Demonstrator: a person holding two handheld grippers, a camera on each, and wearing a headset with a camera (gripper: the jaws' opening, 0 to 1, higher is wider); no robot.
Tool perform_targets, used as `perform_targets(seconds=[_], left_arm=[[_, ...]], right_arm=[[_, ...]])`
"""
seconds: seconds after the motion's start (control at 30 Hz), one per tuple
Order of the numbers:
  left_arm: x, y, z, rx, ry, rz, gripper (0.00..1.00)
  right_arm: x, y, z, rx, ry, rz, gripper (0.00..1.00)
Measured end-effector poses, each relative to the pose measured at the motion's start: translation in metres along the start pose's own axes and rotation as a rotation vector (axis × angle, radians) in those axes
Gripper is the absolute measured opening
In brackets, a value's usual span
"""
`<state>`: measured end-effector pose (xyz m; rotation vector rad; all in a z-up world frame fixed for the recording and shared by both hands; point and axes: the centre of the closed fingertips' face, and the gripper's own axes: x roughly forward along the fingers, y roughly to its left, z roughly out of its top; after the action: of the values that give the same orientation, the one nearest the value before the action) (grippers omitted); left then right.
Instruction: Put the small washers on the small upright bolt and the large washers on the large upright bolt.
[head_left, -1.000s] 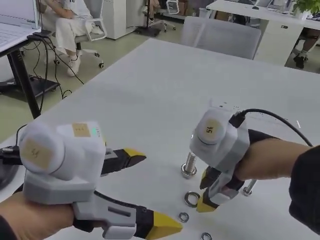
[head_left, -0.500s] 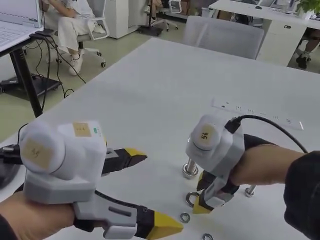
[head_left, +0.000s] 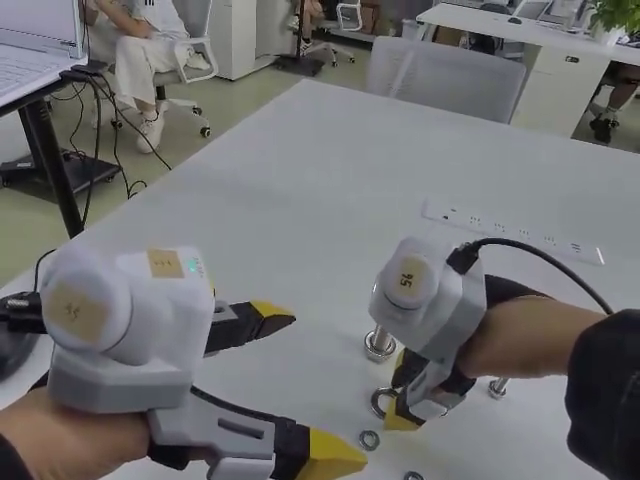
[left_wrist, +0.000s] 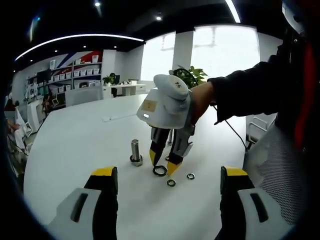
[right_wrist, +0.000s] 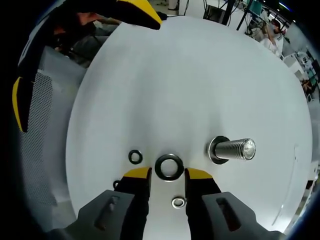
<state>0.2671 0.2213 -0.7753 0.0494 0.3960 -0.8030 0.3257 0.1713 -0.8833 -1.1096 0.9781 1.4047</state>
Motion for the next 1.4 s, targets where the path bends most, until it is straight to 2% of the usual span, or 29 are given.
perform_targets(seconds=[0.83, 1.4], left_arm=[[-0.0012, 0.0008, 0.0004, -0.001, -0.003, 0.003, 0.84], [-0.0003, 0.0015, -0.0007, -0.001, 0.001, 0.003, 0.84]], right_arm=[[0.0003, -0.0007, 0.0013, -0.003, 0.004, 0.002, 0.24], [-0.0038, -0.0002, -0.0047, 0.001, 0.019, 0.012, 0.24]])
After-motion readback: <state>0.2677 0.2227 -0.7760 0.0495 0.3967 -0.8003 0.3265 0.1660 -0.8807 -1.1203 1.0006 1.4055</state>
